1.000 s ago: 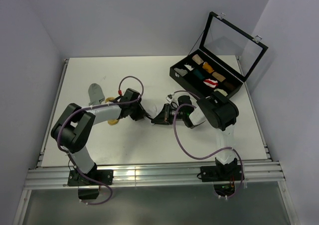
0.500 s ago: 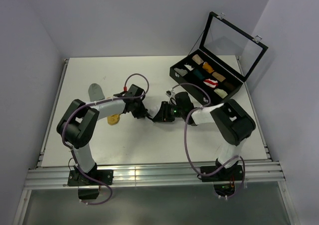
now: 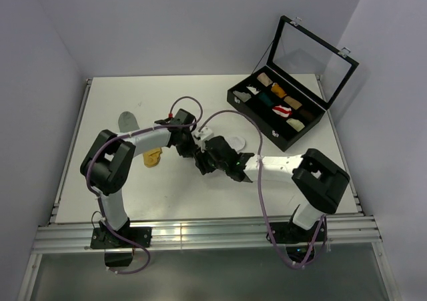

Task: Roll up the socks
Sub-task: Roll the sock at the center of the board.

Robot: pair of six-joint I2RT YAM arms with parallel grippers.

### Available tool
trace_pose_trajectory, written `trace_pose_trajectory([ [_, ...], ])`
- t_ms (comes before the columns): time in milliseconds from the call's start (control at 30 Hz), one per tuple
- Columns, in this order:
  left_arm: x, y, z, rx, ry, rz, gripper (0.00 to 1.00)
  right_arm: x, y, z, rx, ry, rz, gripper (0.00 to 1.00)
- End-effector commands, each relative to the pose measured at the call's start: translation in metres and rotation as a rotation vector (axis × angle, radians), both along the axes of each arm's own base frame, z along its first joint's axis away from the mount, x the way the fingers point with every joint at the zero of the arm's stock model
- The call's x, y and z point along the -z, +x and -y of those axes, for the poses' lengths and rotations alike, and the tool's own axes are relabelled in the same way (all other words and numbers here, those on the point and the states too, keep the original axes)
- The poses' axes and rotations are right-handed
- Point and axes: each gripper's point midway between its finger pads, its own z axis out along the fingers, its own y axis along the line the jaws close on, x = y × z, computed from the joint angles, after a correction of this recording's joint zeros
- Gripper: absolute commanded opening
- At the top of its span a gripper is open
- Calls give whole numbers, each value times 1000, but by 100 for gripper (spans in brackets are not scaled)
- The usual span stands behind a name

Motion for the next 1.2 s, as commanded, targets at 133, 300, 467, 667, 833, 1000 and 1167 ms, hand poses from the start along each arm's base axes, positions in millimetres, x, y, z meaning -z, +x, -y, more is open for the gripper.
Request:
trace_pose_trajectory([
  [133,20,-20,-19,28,108,-80,4,-3,18,-12,17,-201,222,56],
  [300,20,-21,-18,29,104,-83,4,12,16,-17,22,-272,244,55],
  [467,21,-21,-17,30,96,-84,4,31,16,-13,21,-356,252,53],
  [667,20,-21,-16,32,92,-81,4,57,12,5,70,-420,216,50],
  [833,20,-21,-15,37,89,-81,4,71,11,22,116,-482,193,44],
  [1000,17,-20,-14,47,82,-78,4,92,8,33,134,-528,134,26],
  [1167,12,-19,-14,38,72,-61,8,94,6,33,119,-460,67,0],
])
